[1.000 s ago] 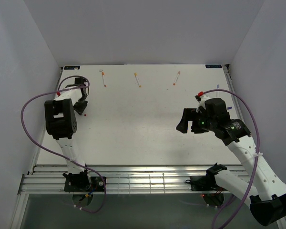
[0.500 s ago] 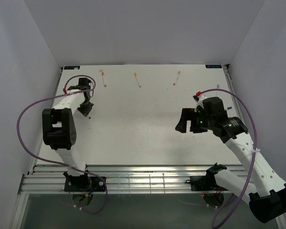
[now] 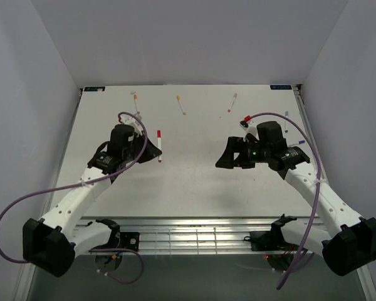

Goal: Open the pen caps

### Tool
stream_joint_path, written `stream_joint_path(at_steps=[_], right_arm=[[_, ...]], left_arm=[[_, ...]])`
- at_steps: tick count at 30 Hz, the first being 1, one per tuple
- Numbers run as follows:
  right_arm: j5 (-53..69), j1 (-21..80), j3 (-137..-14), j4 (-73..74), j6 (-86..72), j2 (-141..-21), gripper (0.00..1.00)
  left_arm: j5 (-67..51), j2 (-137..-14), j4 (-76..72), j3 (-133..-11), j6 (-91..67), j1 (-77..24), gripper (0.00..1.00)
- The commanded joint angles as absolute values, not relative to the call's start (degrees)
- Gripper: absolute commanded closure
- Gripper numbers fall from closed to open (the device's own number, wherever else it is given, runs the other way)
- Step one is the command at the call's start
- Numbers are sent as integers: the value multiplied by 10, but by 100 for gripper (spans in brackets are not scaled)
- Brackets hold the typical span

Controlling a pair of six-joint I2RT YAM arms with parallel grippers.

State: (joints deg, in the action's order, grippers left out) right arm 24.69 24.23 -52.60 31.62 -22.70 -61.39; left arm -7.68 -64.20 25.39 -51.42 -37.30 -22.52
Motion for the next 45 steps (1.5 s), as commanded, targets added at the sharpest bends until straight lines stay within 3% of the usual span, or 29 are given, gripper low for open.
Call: stream_joint_path(at_steps=[1,4,15,24,27,29,36,39,40,41,45], right_arm=[[326,242,-518,178,-263,-620,8],[364,244,-491,61,-326,-630,0],[352,335,-521,-82,-407,-737,17],[327,374,-547,-112,-425,-782,21],[326,381,-548,-122,-430,-795,28],[325,386,-548,-132,-432,-800,39],[308,403,-537,-139,-434,-797,53],[312,404,-535,-137,-433,-798,74],[314,404,-534,-139,-435,-797,88],[316,404,-529,-141,-437,-796,92],[314,407,-511,-152,-444,-782,92]], left_arm=[[-213,-566,149,-445,-370,-244,91],[-259,-527,127,-389,-389,-259,92],[-274,-466,86,-330,-444,-334,96],[-243,-483,80,-332,-454,-377,100],[-237,-482,78,-334,-457,-384,100],[-236,-484,77,-336,-459,-388,100],[-233,-492,77,-355,-457,-390,100],[-234,-496,83,-367,-449,-390,100],[-233,-497,83,-368,-449,-390,100],[-233,-497,84,-369,-448,-390,100],[-233,-500,91,-374,-444,-390,100]])
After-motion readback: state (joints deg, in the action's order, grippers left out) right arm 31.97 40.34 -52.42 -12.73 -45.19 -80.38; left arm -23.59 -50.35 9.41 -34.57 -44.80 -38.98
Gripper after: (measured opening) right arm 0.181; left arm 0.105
